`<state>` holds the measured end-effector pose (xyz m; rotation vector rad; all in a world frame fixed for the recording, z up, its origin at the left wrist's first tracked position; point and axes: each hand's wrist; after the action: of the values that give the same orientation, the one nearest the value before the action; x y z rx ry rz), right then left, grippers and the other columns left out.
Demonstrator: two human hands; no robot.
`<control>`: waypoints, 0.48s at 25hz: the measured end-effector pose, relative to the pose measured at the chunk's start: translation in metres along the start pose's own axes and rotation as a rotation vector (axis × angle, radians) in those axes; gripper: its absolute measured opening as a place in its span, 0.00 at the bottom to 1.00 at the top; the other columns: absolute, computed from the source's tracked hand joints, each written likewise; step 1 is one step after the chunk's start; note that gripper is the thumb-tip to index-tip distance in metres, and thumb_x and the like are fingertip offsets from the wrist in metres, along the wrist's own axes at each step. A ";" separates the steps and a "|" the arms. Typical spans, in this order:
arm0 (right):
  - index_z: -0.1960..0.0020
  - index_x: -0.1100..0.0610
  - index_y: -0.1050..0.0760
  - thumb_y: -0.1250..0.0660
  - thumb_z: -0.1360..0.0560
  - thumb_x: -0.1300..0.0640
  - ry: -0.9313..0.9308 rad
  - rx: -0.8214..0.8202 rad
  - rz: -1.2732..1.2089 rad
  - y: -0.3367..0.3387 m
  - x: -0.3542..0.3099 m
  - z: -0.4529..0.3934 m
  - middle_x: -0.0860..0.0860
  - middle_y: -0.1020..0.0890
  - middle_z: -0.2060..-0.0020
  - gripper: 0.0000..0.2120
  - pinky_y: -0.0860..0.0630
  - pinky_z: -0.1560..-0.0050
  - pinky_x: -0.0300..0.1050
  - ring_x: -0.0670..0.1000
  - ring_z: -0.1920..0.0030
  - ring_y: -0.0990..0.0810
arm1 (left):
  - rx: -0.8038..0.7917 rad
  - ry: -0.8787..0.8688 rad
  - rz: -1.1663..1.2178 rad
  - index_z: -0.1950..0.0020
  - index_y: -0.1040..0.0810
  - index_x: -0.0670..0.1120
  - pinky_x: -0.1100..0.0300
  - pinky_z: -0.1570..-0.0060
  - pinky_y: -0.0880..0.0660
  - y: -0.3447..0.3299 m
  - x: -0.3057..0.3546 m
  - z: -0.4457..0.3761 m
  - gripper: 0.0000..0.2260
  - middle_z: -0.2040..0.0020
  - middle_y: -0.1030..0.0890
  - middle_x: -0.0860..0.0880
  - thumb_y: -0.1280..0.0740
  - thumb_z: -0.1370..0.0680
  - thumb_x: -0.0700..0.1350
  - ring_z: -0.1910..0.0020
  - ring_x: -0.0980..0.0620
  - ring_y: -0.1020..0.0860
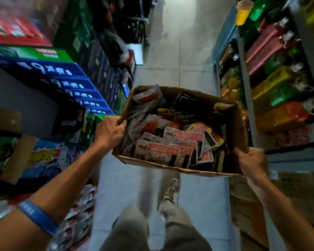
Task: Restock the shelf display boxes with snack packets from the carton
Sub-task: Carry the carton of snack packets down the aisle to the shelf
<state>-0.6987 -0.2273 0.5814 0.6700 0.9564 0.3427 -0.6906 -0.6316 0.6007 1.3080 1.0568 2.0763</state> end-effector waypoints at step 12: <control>0.67 0.55 0.28 0.32 0.22 0.58 0.028 0.032 0.005 -0.030 -0.219 -0.285 0.54 0.27 0.72 0.15 0.34 0.70 0.43 0.52 0.71 0.29 | -0.009 0.014 0.087 0.60 0.20 0.43 0.51 0.61 0.25 0.012 0.117 -0.323 0.15 0.62 0.18 0.42 0.37 0.20 0.51 0.60 0.42 0.19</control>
<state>-1.0574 -0.2634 0.5872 0.6988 0.9888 0.3428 -1.0319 -0.6708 0.5933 1.3594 1.0122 2.1535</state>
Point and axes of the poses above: each hand's wrist, its own z-axis away from the middle knuckle, its own y-axis out of the back of the hand, x = y × z
